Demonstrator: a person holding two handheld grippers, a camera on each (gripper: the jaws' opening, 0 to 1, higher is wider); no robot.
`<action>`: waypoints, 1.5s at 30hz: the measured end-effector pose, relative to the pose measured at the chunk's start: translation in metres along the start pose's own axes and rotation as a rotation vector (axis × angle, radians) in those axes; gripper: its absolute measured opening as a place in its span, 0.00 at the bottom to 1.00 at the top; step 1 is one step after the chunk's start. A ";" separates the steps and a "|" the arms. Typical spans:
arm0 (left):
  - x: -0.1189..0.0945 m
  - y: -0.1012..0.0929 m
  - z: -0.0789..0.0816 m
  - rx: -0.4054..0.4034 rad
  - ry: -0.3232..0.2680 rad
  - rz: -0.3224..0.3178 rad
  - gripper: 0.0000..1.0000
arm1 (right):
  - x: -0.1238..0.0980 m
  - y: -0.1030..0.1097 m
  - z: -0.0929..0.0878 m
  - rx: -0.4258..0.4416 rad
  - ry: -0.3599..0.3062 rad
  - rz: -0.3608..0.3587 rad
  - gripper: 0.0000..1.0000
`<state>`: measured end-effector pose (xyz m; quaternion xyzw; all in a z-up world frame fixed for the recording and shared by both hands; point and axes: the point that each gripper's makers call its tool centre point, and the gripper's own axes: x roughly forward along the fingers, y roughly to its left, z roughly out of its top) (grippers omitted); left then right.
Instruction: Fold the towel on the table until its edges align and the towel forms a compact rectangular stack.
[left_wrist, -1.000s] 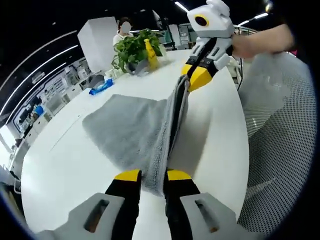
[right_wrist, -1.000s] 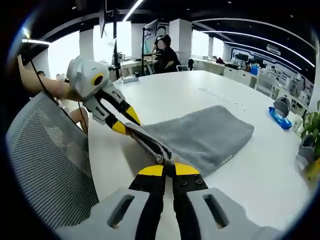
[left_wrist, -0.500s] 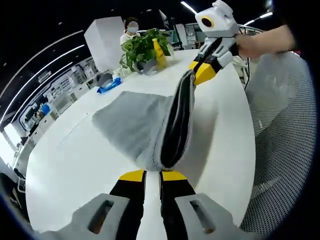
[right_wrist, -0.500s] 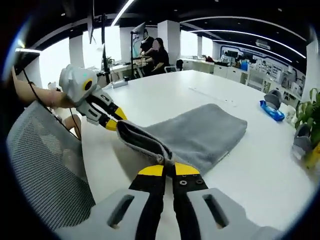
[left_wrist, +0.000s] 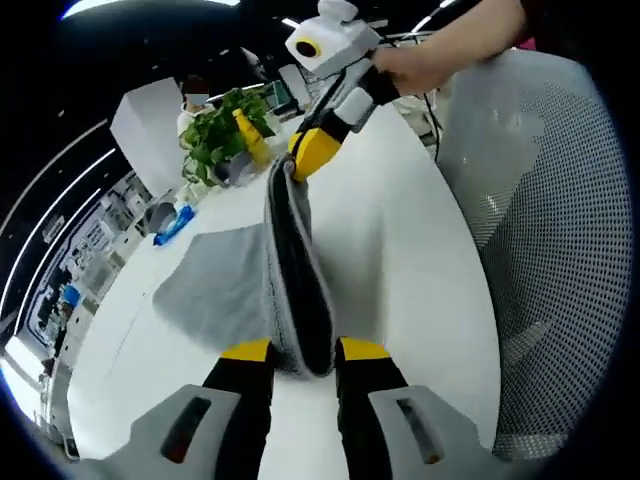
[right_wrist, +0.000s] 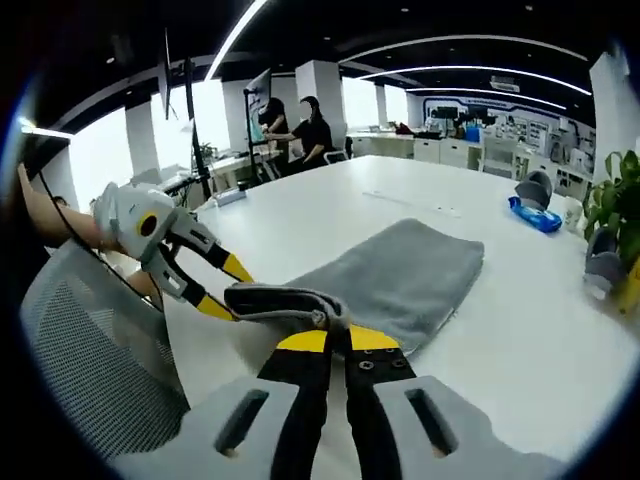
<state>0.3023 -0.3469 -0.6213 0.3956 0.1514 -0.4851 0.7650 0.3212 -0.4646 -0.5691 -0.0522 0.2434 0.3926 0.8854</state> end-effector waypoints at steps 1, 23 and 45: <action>-0.001 0.003 -0.002 -0.013 -0.004 0.016 0.23 | -0.001 0.000 0.002 0.011 -0.010 0.002 0.02; -0.040 0.052 0.031 -0.507 -0.276 0.114 0.07 | -0.020 -0.009 0.036 0.291 -0.257 0.068 0.02; -0.122 0.087 0.103 -0.974 -0.821 -0.131 0.05 | -0.075 0.027 0.107 0.523 -0.668 0.522 0.01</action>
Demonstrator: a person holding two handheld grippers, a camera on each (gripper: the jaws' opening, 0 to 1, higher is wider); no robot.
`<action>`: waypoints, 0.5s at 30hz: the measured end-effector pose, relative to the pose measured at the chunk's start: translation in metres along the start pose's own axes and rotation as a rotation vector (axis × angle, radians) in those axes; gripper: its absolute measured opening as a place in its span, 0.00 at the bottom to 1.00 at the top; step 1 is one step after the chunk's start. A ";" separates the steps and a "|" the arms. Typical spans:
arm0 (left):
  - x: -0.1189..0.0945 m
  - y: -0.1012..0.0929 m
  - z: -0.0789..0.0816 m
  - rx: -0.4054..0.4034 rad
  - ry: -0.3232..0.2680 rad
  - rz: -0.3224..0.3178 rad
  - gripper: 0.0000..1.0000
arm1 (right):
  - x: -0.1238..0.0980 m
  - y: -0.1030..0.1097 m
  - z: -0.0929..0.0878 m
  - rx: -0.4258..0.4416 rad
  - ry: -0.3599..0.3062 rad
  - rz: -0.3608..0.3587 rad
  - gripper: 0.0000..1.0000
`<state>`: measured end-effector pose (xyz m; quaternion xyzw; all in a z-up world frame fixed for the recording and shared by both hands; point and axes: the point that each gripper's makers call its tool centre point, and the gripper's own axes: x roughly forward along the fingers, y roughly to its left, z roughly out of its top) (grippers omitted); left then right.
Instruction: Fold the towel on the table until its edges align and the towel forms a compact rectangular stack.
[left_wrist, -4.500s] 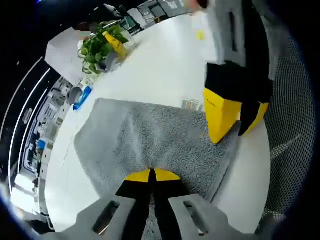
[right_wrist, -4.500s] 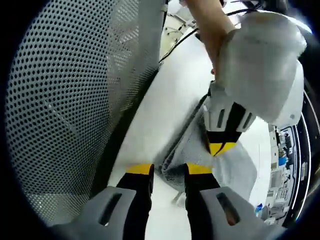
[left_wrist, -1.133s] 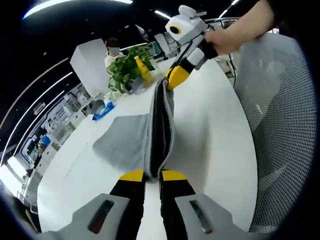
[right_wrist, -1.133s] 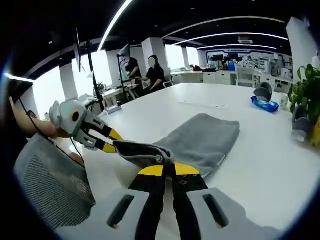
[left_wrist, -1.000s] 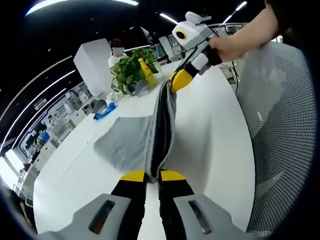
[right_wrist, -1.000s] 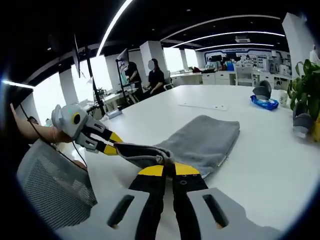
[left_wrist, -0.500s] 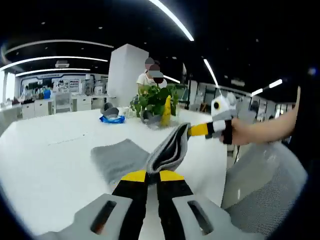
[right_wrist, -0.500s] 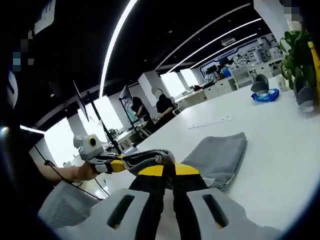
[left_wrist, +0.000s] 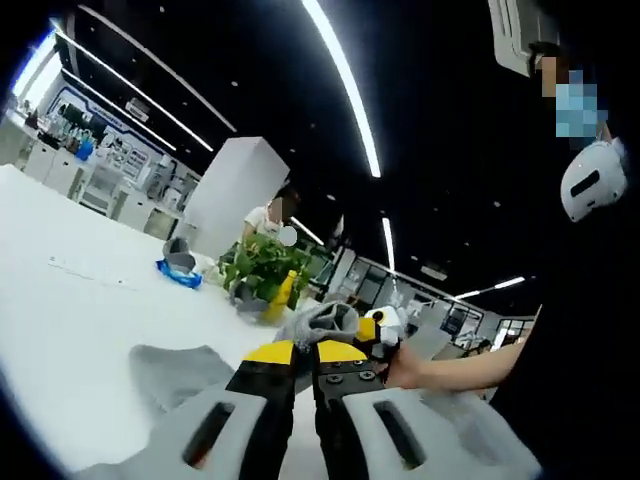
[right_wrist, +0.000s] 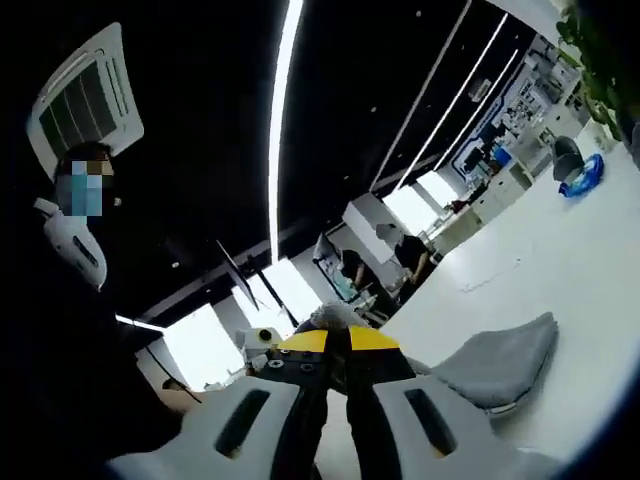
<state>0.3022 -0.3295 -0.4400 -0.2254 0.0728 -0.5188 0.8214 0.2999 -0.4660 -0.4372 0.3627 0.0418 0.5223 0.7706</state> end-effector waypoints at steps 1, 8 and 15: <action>-0.001 -0.003 0.002 0.000 0.005 -0.009 0.05 | 0.000 0.001 -0.001 0.000 0.006 0.006 0.01; -0.009 -0.030 0.017 -0.017 0.014 -0.081 0.05 | 0.004 0.019 -0.002 0.050 0.015 0.101 0.01; -0.013 -0.052 0.025 -0.021 0.042 -0.144 0.05 | 0.004 0.033 0.001 0.068 0.010 0.170 0.01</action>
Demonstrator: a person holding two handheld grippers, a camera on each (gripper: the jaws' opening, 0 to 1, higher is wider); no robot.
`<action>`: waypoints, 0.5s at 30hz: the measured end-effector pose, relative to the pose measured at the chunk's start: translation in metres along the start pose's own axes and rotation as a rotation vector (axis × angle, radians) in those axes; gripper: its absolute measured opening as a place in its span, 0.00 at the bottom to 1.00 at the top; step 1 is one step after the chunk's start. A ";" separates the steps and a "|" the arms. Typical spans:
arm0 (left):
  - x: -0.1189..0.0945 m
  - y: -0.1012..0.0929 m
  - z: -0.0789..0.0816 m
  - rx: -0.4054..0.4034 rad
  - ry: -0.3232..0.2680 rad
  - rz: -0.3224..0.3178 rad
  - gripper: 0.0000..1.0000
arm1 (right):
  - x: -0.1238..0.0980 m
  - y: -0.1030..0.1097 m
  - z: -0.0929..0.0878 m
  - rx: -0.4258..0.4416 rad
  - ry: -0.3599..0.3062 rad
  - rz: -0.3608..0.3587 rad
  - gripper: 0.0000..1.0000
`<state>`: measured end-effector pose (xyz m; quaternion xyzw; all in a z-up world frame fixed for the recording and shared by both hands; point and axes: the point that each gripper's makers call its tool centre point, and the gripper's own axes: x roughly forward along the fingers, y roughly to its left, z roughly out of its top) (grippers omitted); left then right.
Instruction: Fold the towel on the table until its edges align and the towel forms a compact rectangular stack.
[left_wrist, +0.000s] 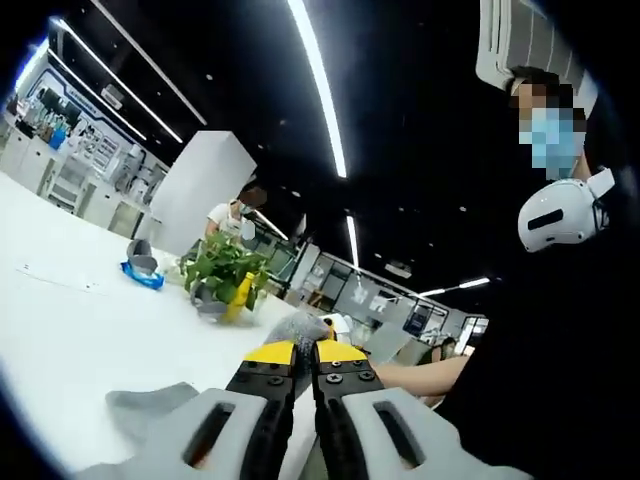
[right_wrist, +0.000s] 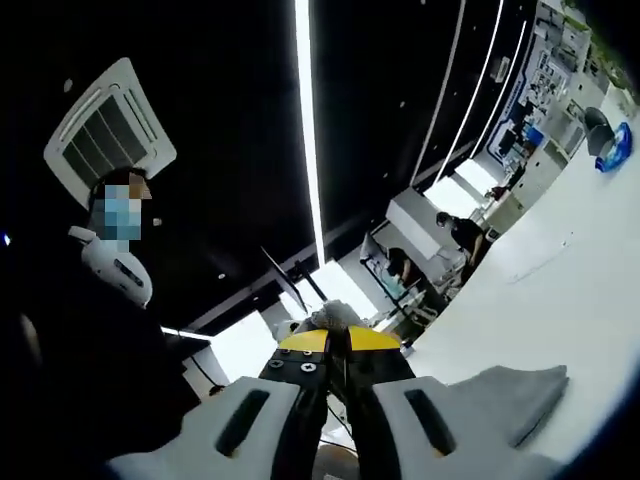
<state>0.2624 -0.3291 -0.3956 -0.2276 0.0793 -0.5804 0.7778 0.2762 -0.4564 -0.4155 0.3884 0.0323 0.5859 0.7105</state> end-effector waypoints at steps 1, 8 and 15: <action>0.000 -0.002 0.000 0.001 0.004 -0.002 0.05 | 0.000 0.001 0.001 0.004 -0.002 0.008 0.01; -0.007 0.006 -0.009 -0.044 0.031 0.019 0.05 | -0.002 -0.007 -0.007 -0.003 0.040 -0.026 0.01; -0.015 0.057 -0.044 -0.066 0.124 0.221 0.05 | -0.019 -0.057 -0.036 -0.046 0.198 -0.283 0.01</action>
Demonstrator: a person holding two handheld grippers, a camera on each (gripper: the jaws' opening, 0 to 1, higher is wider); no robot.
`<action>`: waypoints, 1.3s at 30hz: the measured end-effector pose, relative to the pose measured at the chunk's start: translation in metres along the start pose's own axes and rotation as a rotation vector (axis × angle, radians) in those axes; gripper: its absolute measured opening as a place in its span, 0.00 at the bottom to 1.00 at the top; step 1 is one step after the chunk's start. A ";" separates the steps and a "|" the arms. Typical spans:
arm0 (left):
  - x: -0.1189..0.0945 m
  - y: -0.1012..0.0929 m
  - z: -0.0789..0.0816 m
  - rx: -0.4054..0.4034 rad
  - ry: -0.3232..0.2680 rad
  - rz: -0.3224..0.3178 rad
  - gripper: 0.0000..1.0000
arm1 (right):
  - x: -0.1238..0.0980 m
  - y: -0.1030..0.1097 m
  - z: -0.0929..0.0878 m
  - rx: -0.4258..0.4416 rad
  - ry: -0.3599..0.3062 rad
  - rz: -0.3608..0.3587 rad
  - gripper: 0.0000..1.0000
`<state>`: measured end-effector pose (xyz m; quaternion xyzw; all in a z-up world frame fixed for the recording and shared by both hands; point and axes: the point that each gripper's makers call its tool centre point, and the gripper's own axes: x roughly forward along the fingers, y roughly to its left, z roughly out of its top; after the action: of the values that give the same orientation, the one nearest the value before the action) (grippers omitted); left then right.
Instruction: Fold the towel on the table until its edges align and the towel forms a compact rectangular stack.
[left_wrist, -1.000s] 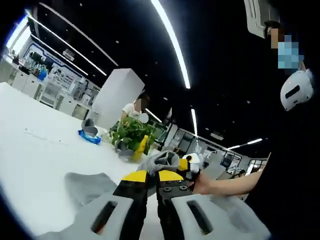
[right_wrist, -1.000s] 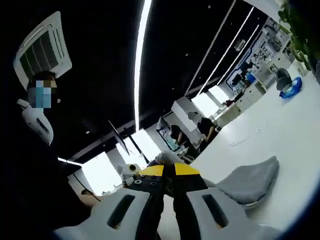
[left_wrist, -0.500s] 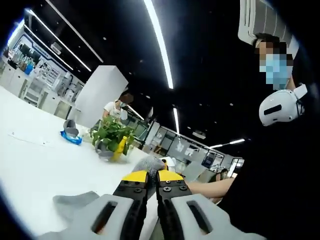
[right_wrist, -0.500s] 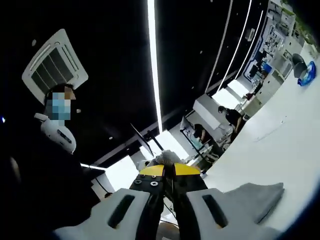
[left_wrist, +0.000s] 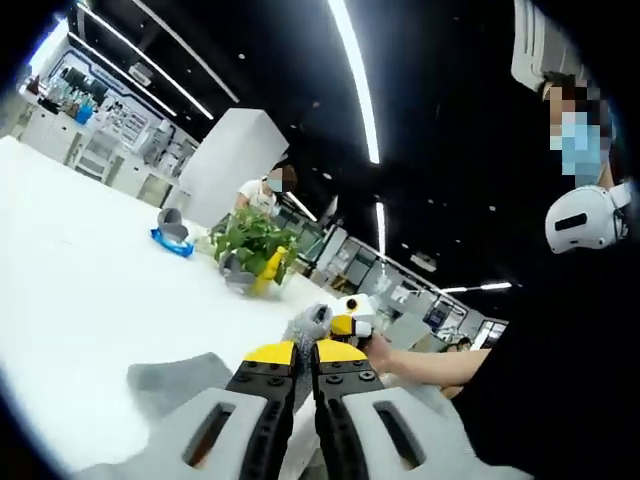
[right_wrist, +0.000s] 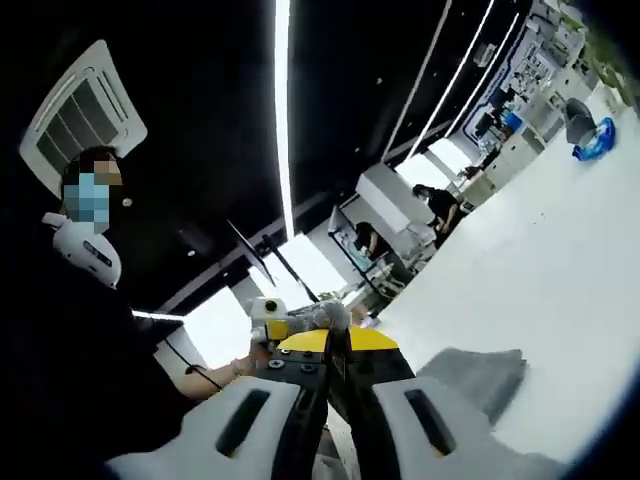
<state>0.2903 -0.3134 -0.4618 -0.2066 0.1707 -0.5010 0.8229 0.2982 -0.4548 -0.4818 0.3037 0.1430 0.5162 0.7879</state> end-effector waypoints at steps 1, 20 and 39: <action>0.001 0.002 -0.006 -0.003 0.025 0.000 0.05 | 0.001 -0.008 -0.007 -0.036 0.039 -0.048 0.01; 0.026 0.089 -0.038 -0.092 0.104 0.223 0.05 | 0.011 -0.071 -0.033 -0.015 0.176 -0.309 0.01; 0.043 0.153 -0.071 -0.026 0.209 0.398 0.05 | 0.020 -0.133 -0.053 -0.012 0.256 -0.542 0.01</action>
<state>0.3897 -0.3007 -0.6036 -0.1265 0.2989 -0.3454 0.8805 0.3747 -0.4569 -0.6039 0.1824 0.3140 0.3220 0.8743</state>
